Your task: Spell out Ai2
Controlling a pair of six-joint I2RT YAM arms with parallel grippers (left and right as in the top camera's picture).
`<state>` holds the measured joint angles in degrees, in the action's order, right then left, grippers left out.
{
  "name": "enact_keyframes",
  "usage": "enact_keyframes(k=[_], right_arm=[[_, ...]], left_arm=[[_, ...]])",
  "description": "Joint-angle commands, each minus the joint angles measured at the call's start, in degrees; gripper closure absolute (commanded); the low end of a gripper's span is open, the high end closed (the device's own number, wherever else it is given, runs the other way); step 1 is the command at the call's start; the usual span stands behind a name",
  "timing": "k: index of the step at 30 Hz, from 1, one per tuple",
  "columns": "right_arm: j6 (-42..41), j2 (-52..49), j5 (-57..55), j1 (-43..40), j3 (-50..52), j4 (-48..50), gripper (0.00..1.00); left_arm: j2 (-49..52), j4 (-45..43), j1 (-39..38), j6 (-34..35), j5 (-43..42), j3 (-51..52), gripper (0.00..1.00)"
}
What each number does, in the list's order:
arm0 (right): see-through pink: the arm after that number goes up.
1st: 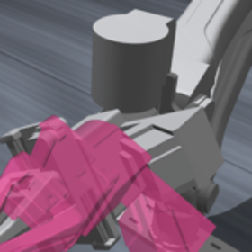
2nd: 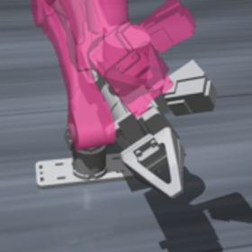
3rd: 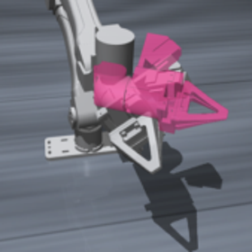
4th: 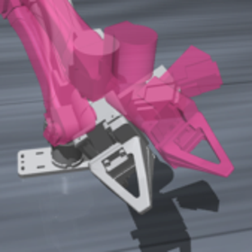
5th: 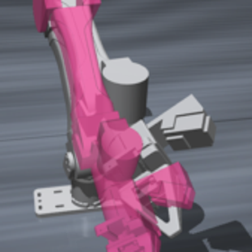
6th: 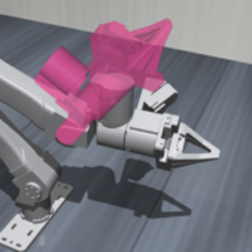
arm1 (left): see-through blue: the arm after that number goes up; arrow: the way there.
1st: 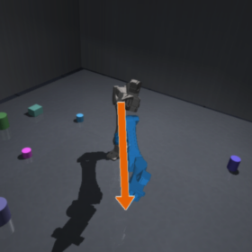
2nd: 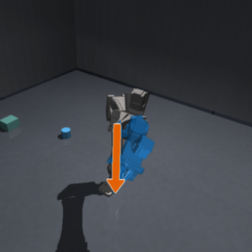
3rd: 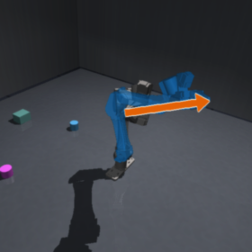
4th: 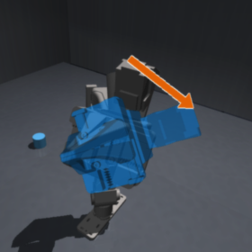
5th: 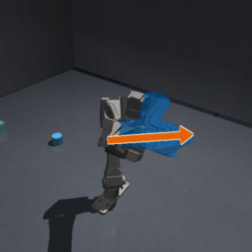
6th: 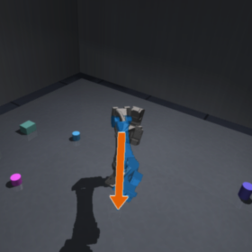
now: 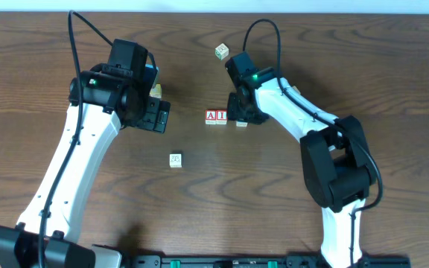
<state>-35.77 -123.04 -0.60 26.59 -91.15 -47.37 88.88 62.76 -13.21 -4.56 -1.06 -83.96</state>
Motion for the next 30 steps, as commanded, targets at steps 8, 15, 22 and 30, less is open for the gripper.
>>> enact_keyframes(k=[8, 15, 22, 30], right_arm=[[0.31, 6.99, -8.94, -0.04, -1.70, -5.14, 0.57], [0.33, 9.92, -11.63, -0.74, -0.13, -8.79, 0.54], [-0.61, 9.92, -10.21, -1.95, 7.78, -3.30, 0.68], [-0.59, 9.90, -8.76, -2.56, 9.94, -1.01, 0.76]], left_arm=[[0.46, 0.11, 0.09, -0.59, 0.63, 0.00, 0.05], [0.46, 0.11, 0.09, -0.59, 0.63, 0.00, 0.05], [0.46, 0.11, 0.09, -0.59, 0.63, 0.00, 0.05], [0.46, 0.11, 0.09, -0.59, 0.63, 0.00, 0.05]])
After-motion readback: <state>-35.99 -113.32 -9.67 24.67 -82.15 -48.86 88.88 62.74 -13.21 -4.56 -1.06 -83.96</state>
